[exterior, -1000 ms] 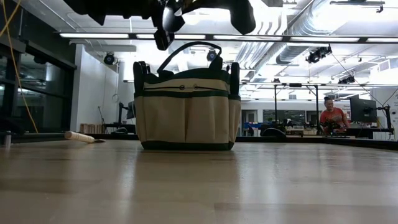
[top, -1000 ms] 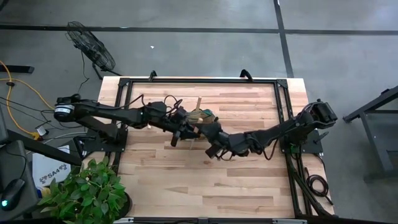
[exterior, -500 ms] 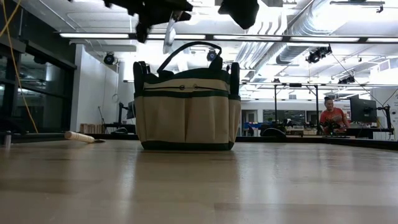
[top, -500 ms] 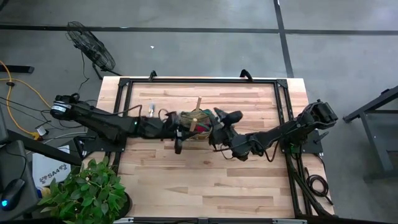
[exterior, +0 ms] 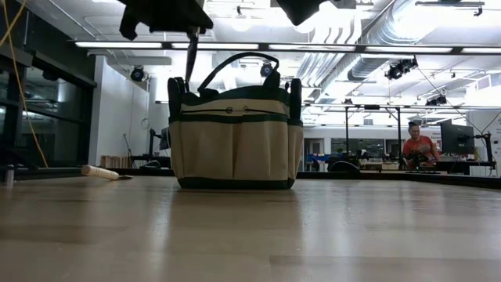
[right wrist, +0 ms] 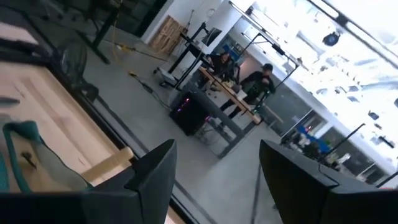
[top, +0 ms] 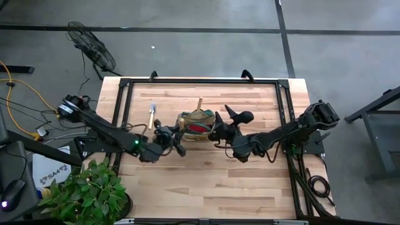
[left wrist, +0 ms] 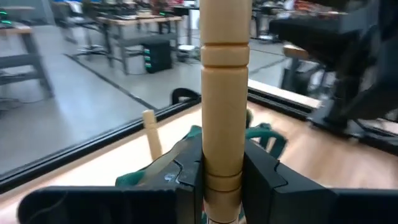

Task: Pick & Place Garden tools in Gardening bag
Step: Put the right light brown trowel into the light brown gardening bag

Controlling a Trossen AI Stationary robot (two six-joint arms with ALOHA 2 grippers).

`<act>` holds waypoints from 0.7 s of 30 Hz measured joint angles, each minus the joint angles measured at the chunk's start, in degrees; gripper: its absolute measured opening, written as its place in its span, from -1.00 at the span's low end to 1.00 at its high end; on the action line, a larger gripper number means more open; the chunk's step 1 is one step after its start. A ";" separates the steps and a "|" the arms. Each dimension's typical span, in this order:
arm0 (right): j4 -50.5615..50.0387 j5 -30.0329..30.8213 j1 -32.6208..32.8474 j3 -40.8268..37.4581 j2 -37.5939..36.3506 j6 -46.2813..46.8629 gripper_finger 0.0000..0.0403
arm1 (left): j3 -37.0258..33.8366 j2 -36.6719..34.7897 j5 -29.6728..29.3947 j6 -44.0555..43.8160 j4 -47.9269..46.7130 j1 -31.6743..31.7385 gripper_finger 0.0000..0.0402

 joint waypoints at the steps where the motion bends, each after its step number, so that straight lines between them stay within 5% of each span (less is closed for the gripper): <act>1: 0.00 0.08 0.00 0.00 0.00 1.01 0.10 | 0.00 1.26 -1.41 -0.01 1.31 -0.23 -0.69; 10: -0.15 0.28 0.00 0.00 0.00 4.47 0.10 | 0.00 9.02 -9.17 3.06 11.91 -0.15 -0.69; 21: -0.46 -0.09 -0.15 0.00 0.00 7.27 0.10 | 0.00 9.60 -11.31 1.12 12.63 -0.12 -0.69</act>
